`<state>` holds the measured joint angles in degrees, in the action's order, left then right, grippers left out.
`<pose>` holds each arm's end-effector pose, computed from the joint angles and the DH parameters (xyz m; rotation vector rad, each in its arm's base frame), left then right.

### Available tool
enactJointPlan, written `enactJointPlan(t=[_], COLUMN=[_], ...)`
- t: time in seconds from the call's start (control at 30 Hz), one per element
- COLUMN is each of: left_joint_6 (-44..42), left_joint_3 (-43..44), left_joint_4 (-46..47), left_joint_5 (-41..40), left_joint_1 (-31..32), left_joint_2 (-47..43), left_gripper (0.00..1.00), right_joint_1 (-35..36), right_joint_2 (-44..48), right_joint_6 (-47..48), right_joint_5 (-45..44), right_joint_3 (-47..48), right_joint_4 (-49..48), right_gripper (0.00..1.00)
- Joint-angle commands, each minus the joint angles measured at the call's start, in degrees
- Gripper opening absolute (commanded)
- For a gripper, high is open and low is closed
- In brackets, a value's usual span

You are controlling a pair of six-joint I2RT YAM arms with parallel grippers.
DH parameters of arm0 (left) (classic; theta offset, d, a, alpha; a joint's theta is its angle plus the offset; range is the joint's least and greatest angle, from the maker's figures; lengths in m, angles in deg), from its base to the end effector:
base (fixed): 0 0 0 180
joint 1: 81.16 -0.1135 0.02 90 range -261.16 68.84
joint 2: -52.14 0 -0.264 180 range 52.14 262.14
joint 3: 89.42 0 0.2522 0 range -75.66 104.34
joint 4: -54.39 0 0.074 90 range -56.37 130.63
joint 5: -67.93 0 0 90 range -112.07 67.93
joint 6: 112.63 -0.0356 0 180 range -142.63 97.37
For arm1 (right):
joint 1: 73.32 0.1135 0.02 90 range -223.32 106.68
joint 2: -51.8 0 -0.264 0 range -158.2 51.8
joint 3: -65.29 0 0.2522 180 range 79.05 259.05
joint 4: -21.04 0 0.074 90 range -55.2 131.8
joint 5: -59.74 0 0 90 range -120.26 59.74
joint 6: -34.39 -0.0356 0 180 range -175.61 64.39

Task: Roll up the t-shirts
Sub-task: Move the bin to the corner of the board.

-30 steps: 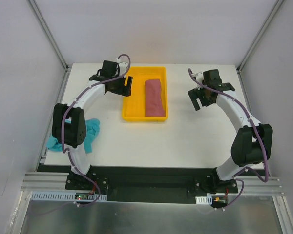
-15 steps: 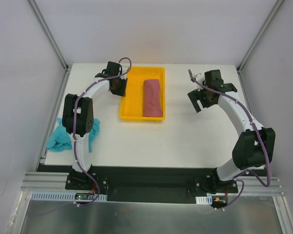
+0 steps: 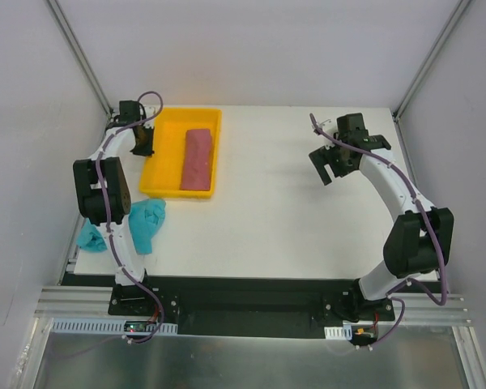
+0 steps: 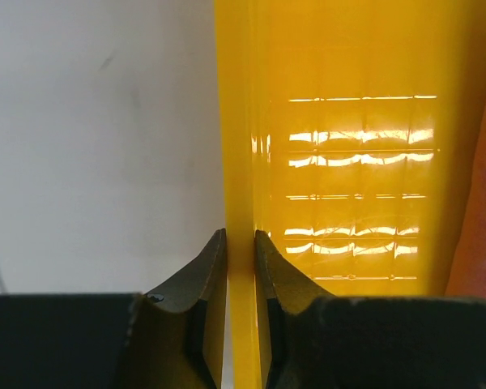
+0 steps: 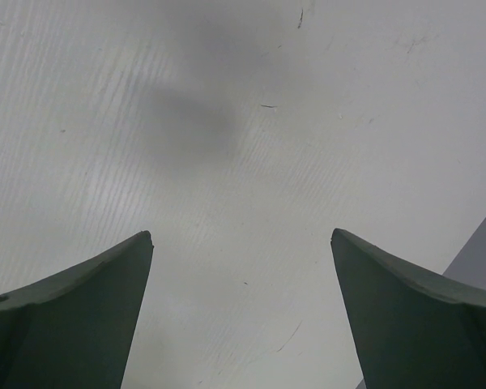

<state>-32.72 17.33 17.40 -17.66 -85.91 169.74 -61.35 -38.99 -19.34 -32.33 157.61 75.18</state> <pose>0.4621 0.0357 0.2188 0.1475 2.3982 0.0279 0.3351 0.0697 0.2971 -1.0085 2.2897 -0.2224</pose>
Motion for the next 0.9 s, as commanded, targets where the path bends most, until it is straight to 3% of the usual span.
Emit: enactJointPlan(t=[0.0,0.43,0.83,0.87], left_joint_6=[-6.4,-15.4,-19.5,-19.7], left_joint_3=[1.7,14.3,18.9,19.2], left_joint_4=[0.1,4.4,10.7,10.8], left_joint_5=[-6.7,-10.6,-14.0,-13.5], left_joint_1=[-3.9,-14.7,-17.3,-17.2], left_joint_2=[-1.5,7.2,12.7,12.7], left_gripper=[0.00,0.00,0.00,0.04], right_joint_1=[1.3,3.7,5.6,5.8], right_joint_2=[-1.1,-2.6,-2.5,-2.6], right_joint_6=[0.6,1.6,3.9,4.0], right_joint_5=[0.8,0.6,-2.8,-2.7], right_joint_3=[3.3,4.1,5.5,5.4], right_joint_4=[1.5,2.6,4.3,4.3], right_gripper=[0.96,0.96,0.96,0.96])
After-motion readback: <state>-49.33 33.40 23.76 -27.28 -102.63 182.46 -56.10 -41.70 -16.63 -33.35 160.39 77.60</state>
